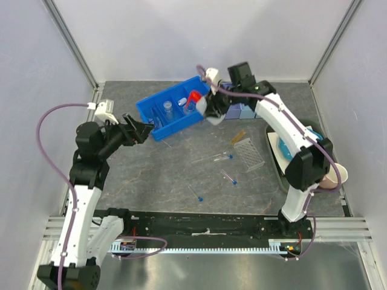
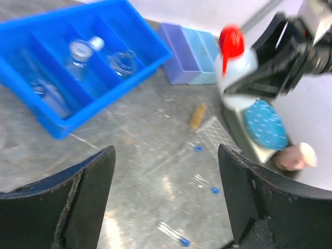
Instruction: Organize the chemistry lab equipment
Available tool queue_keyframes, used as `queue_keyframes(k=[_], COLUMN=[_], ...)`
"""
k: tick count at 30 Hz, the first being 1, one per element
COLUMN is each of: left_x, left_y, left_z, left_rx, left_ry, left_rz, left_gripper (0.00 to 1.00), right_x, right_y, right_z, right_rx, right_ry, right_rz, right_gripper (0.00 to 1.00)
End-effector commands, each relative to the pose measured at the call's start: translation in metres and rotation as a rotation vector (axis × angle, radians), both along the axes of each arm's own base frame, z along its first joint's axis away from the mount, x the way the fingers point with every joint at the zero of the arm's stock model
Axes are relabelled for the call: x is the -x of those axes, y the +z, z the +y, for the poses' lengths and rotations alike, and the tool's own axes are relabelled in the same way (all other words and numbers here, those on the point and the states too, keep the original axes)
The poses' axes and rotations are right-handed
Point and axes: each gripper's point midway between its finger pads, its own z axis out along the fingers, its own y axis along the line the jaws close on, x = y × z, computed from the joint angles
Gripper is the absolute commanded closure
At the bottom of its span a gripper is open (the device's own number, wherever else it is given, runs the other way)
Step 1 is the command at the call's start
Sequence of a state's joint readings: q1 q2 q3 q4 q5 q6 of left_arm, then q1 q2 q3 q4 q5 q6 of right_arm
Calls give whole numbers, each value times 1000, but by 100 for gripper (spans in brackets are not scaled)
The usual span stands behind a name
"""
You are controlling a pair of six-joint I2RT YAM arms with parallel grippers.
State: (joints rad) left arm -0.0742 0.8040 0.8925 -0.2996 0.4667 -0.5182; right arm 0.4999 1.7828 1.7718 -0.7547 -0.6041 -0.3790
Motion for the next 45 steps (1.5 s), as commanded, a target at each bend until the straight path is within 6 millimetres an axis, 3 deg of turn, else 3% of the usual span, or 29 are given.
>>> queue_keyframes(k=[1, 2, 5, 6, 8, 9, 10, 11, 13, 15, 19, 24, 29, 32, 33, 35, 38, 39, 41, 42, 45], left_x=[3, 4, 9, 10, 12, 13, 14, 14, 12, 10, 8, 7, 6, 7, 7, 8, 9, 10, 11, 11, 12], left_y=[-18, -26, -53, -66, -73, -83, -84, -84, -84, -86, -92, -95, -95, -97, -96, -94, -92, -92, -91, -91, -88], left_z=[52, 56, 64, 65, 65, 65, 65, 66, 69, 68, 67, 69, 68, 68, 68, 68, 67, 65, 65, 65, 65], left_rx=[-301, -324, -378, -392, -395, -398, -401, -408, -416, -420, -428, -437, -436, -437, -436, -435, -433, -430, -428, -428, -426], left_ry=[185, 199, 212, 206, 205, 201, 202, 205, 222, 212, 200, 205, 201, 196, 197, 198, 193, 186, 184, 182, 184], left_rz=[-61, -55, -33, -15, -14, -2, -7, -9, -12, -8, 15, 23, 24, 29, 25, 19, 8, 5, 0, 2, -7], left_gripper=[14, 14, 14, 14, 14, 14, 14, 14, 14, 14, 14, 14, 14, 14, 14, 14, 14, 14, 14, 14, 14], right_x=[-74, -98, -137, -146, -163, -166, -173, -178, -188, -196, -223, -243, -249, -250, -250, -247, -235, -229, -220, -208, -175], right_y=[24, 25, 27, 26, 19, 14, 0, 0, -17, -20, -45, -68, -94, -101, -98, -97, -69, -49, -27, -6, 29], right_z=[-16, -16, -10, -10, -2, 1, 4, 6, 11, 16, 22, 25, 23, 18, 16, 13, 13, 12, 10, 10, 4], right_rx=[-20, -1, -15, -21, -37, -38, -33, -41, -46, -64, -90, -114, -86, -56, -54, -45, -69, -90, -109, -131, -159], right_ry=[-165, -209, -269, -297, -312, -317, -321, -326, -336, -343, -404, -464, -496, -512, -517, -518, -498, -493, -482, -463, -404], right_rz=[-78, -121, -182, -191, -204, -196, -182, -188, -167, -172, -175, -176, -170, -178, -185, -183, -192, -203, -209, -217, -233], right_gripper=[66, 66, 65, 65, 64, 64, 64, 64, 64, 63, 57, 55, 46, 32, 23, 16, 9, 9, 8, 8, 6])
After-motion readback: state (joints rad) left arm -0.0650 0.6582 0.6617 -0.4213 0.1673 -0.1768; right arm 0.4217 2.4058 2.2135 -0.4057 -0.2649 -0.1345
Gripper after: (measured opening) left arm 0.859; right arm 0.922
